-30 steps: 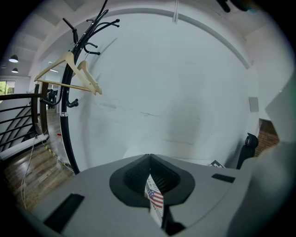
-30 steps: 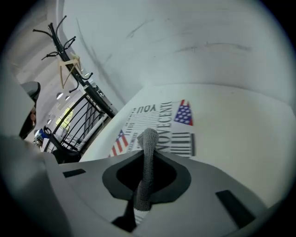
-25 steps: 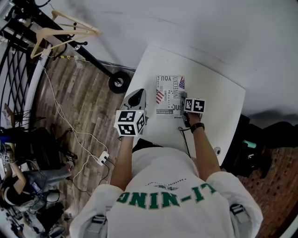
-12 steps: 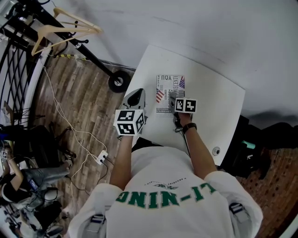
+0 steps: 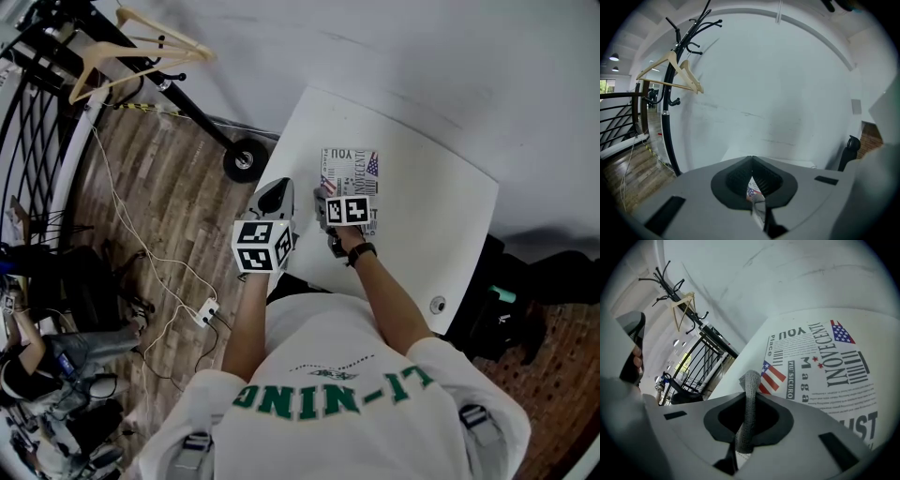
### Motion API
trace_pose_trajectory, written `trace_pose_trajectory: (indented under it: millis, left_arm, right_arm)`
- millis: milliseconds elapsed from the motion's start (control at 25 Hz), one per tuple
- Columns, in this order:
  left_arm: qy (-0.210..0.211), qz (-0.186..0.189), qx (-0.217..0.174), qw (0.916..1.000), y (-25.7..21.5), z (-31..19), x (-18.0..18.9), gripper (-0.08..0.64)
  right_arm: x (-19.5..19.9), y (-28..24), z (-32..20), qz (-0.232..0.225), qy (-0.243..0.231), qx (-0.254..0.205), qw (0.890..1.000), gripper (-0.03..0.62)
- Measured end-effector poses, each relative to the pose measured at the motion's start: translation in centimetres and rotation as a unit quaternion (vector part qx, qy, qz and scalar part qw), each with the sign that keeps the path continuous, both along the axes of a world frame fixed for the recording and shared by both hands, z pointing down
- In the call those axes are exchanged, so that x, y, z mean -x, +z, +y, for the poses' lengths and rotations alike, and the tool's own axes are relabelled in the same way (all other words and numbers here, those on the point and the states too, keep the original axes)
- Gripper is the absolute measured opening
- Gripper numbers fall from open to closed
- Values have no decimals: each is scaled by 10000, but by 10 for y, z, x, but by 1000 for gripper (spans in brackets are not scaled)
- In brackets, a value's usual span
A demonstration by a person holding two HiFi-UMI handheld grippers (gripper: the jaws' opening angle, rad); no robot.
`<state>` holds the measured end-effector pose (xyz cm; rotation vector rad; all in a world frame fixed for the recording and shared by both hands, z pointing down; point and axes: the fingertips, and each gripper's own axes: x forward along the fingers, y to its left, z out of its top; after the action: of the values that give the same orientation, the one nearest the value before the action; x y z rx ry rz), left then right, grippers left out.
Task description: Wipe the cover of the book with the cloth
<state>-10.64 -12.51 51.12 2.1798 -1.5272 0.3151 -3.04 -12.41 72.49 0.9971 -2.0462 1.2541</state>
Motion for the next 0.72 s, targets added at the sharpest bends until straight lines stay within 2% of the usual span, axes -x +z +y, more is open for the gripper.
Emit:
trace_pose_trajectory:
  millis: [200,480,720]
  left_arm:
    - [93,-12,-12,10000,0,-2,-8,8]
    - [281,16,-21,9996,1,-6,-22,8]
    - [346,38,-29,9994,1,-10,-26,8]
  right_arm:
    - [-45,-1,0,37,366,-69,9993,38]
    - [-166,-4,-12,408,1478,-86,9881,37]
    - [-181,-3,-15,540,1681,-126,9842,38]
